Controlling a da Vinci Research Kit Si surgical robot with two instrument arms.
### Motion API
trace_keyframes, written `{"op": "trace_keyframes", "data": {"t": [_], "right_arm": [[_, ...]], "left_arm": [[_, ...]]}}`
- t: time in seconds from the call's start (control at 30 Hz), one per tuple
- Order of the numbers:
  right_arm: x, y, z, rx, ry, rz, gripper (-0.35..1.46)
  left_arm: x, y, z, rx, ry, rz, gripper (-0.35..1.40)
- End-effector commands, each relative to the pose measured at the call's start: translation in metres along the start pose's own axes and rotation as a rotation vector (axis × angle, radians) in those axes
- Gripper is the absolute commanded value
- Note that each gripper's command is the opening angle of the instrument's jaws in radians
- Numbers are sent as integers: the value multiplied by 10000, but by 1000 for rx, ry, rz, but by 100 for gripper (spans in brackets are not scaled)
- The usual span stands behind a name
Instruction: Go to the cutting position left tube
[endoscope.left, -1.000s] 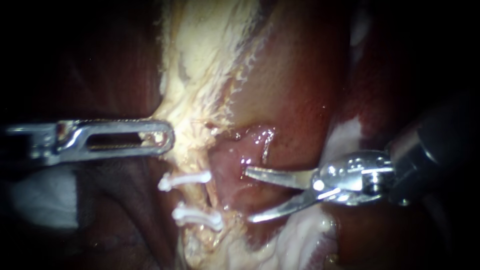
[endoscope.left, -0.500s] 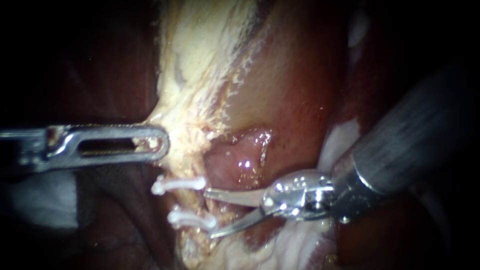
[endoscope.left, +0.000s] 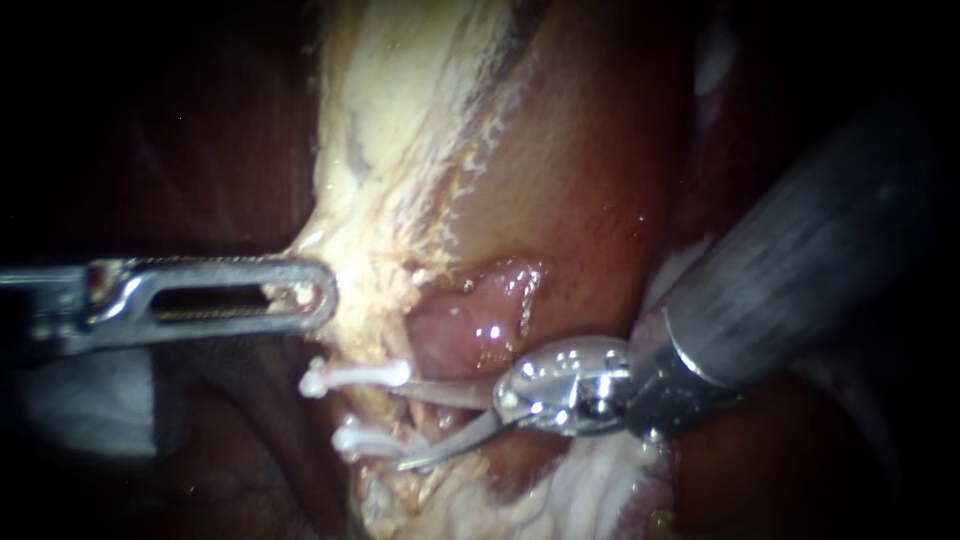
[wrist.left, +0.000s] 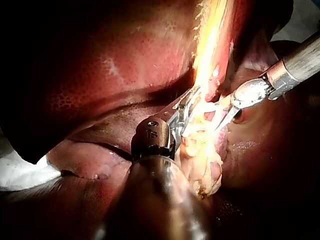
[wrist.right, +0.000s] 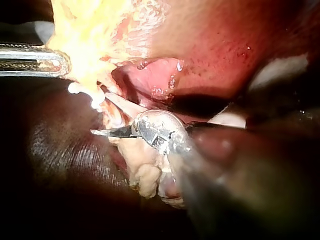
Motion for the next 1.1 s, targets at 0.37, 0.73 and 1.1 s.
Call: {"op": "trace_keyframes", "data": {"t": [0.37,0.73,1.1], "right_arm": [[6,11,15,16,3,-8,140],[9,12,37,62,10,-17,140],[13,15,55,113,29,-31,136]], "left_arm": [[1,-2,-1,-1,-1,-1,-25],[1,-2,-1,-1,-1,-1,-25],[1,-1,-1,-1,0,0,-25]]}}
